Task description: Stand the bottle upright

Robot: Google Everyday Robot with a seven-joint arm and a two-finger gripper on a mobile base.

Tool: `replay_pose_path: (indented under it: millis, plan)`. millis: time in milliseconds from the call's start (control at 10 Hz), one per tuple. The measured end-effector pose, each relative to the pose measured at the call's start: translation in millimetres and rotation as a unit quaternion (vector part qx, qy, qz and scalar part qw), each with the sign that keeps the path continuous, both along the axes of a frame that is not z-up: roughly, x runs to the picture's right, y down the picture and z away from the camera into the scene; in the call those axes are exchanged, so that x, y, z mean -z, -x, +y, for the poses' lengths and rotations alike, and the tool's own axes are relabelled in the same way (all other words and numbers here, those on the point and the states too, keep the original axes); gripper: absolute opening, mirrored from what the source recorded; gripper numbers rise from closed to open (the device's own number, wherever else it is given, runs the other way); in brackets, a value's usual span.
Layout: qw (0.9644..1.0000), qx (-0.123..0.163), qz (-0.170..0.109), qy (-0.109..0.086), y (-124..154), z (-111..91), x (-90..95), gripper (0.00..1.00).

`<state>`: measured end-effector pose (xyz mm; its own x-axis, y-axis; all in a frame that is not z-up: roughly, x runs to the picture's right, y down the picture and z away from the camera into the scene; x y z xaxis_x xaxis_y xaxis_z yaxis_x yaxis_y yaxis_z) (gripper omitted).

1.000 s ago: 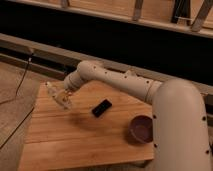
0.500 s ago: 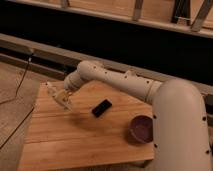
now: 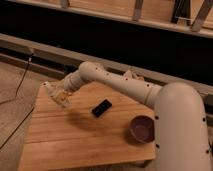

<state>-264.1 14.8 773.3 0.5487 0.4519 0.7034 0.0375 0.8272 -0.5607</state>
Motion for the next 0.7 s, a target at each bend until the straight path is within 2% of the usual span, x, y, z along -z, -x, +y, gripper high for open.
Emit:
replay_pose_path:
  millis: [200,400,700]
  plan:
    - [0.9987,-0.005,-0.046,-0.018,2.6,3.2,-3.7,0.0]
    - [0.9971,-0.015,-0.073,-0.019,1.7,9.9,-18.1,0.0]
    - [0.9954,-0.024,-0.092,-0.013,-0.9,17.6,-39.5,0.0]
